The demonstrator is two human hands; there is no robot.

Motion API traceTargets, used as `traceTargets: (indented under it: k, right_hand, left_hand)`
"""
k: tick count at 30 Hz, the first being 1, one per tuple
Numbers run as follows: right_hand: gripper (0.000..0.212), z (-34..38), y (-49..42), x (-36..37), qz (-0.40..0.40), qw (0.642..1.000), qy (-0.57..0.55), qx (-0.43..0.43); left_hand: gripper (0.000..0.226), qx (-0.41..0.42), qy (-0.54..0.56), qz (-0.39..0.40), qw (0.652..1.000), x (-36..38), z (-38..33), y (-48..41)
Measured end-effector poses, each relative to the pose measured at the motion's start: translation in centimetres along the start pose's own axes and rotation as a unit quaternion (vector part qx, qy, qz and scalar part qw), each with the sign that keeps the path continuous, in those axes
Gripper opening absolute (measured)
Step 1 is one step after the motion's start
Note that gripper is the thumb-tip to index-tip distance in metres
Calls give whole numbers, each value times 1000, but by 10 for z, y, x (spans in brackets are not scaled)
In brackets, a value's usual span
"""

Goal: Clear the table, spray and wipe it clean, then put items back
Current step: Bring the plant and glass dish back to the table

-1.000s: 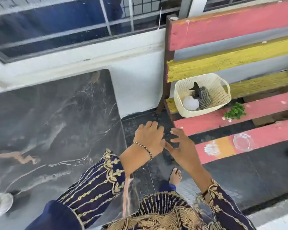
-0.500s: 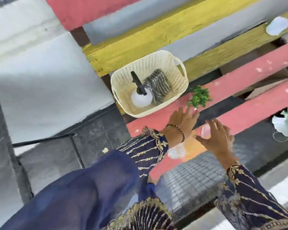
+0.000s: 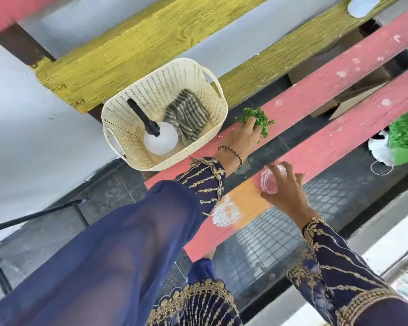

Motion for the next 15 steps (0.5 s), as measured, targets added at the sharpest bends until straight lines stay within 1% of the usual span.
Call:
traceTargets:
  k: [4, 8, 13, 15]
  right_hand:
    - [89, 9, 6, -2, 3, 1000, -11, 11]
    - [89, 34, 31, 0, -1, 1000, -27, 1]
    - [85, 89, 87, 0, -12, 999, -27, -26]
    - [84, 117, 117, 2, -16, 999, -16, -44]
  left_hand:
    - [23, 22, -14, -13, 1000, -5, -1, 14]
    - [23, 14, 19, -20, 1000, -7, 5, 54]
    - [19, 7, 57, -14, 998, -22, 17, 134]
    - [17, -11, 72, -13, 997, -34, 28, 177]
Point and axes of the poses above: each hand's wrist, its own y-axis away from the middle knuckle, its own x-axis out of the palm, z = x × y, the point moved 6 cm from there along -y, towards the middle knuckle
